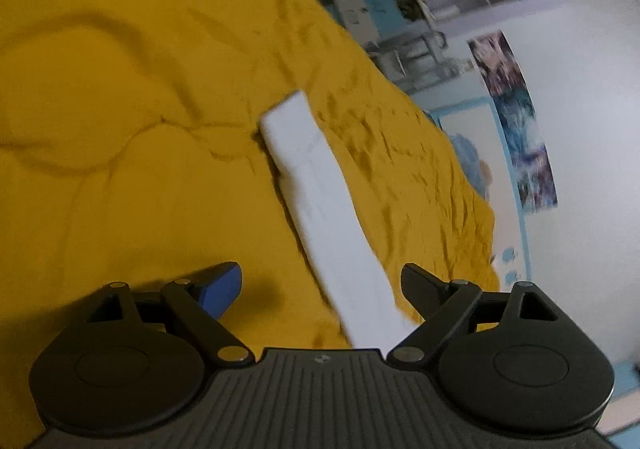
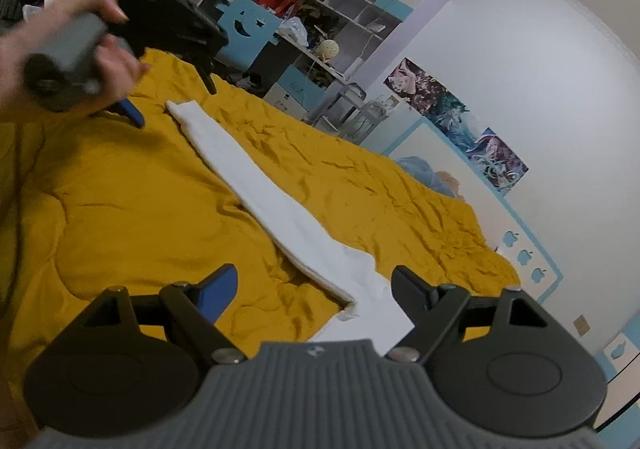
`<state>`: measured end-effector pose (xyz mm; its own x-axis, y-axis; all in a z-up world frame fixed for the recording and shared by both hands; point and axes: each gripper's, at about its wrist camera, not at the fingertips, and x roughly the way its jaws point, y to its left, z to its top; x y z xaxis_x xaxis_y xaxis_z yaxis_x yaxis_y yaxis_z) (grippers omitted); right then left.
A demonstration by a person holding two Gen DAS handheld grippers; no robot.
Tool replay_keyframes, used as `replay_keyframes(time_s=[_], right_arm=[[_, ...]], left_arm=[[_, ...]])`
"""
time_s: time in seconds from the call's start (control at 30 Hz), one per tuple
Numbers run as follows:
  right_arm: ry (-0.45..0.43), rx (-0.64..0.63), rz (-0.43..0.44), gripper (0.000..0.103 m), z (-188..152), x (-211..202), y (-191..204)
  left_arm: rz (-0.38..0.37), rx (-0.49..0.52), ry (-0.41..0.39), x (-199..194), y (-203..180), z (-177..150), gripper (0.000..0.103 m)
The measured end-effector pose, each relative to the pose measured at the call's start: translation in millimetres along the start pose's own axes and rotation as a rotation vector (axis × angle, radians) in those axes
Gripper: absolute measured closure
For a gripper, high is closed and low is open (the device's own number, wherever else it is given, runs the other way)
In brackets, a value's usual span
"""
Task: Fold small clothes
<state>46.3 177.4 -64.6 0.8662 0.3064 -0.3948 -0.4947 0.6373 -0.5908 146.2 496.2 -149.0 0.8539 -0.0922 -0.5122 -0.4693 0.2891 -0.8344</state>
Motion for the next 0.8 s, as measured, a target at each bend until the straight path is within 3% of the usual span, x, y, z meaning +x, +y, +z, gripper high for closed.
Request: replay_keyframes(time_s=[0.13, 0.23, 0.33, 0.47, 0.5, 0.63, 0.8], right_arm=[[-0.004, -0.046, -0.035, 0.024, -2, 1, 10], [0.0, -0.037, -0.046, 0.024, -4, 4, 7], [-0.013, -0.057, -0.078, 0.024, -2, 17, 8], [-0.07, -0.12, -0.09, 0.024, 3, 44, 17], [-0.081, -0.132, -0.092, 0.024, 6, 54, 20], [-0.092, -0.178, -0.097, 0.033, 17, 93, 34], [-0.155, -0.294, -0.091, 0.034, 34, 129, 69]], left_arm=[[-0.046, -0.109, -0.009, 35, 12, 30, 0.013], [-0.027, -0.09, -0.012, 55, 9, 41, 0.019], [-0.039, -0.101, 0.004, 74, 17, 44, 0.033], [-0.126, -0.141, -0.019, 80, 44, 45, 0.058], [-0.134, -0.139, -0.023, 81, 48, 44, 0.066], [-0.148, -0.062, -0.059, 83, 52, 39, 0.074], [-0.196, -0.011, -0.101, 83, 59, 33, 0.086]])
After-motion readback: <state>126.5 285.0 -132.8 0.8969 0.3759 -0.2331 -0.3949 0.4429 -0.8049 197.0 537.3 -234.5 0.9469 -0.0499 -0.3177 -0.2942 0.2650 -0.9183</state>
